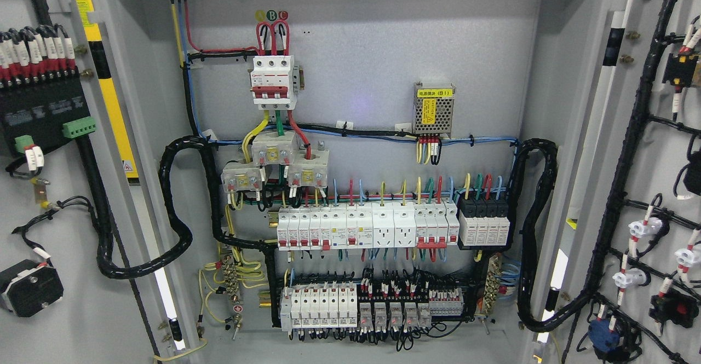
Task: Open door with both hands
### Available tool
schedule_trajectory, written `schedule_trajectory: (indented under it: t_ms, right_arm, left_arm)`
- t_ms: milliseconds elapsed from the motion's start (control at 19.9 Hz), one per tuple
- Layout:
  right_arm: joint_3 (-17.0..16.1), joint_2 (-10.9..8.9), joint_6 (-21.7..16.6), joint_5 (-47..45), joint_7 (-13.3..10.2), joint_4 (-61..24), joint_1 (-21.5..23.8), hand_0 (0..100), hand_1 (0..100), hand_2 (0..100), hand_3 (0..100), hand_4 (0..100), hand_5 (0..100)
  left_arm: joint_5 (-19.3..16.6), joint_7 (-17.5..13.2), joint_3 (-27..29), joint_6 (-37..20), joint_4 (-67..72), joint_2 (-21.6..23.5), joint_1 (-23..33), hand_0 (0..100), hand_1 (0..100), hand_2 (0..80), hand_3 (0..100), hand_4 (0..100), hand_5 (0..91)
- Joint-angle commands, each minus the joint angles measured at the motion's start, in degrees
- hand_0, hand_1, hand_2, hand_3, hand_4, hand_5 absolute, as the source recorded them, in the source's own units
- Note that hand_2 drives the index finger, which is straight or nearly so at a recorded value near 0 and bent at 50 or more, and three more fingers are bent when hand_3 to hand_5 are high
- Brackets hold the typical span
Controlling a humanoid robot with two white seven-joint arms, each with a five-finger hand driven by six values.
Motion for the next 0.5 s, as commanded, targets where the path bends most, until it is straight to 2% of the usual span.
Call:
schedule_trajectory:
  t_ms: [0, 301, 451]
  right_arm:
    - [-1.08, 0.20, -0.15, -0.03, 0.04, 0.78, -0.16, 22, 1, 0, 0, 0, 0]
    - [-0.11, -0.15, -0.59, -0.12, 0.13, -1.51, -0.07, 22, 1, 0, 0, 0, 0]
    - [2.96, -0.33, -0.77, -0.99, 0.13, -2.56, 0.71, 22, 1, 0, 0, 0, 0]
  left_arm:
    - [1.24, 0.06, 1.91, 0.01, 7.84, 6.40, -1.18, 0, 0, 0.0, 0, 0, 0.0]
    - [1.24, -0.11, 1.91, 0.01, 10.66, 7.37, -2.41, 0, 0, 0.0, 0, 0, 0.0]
    - [1.24, -0.73, 1.91, 0.10, 11.80, 7.37, -3.03, 0, 0, 0.0, 0, 0, 0.0]
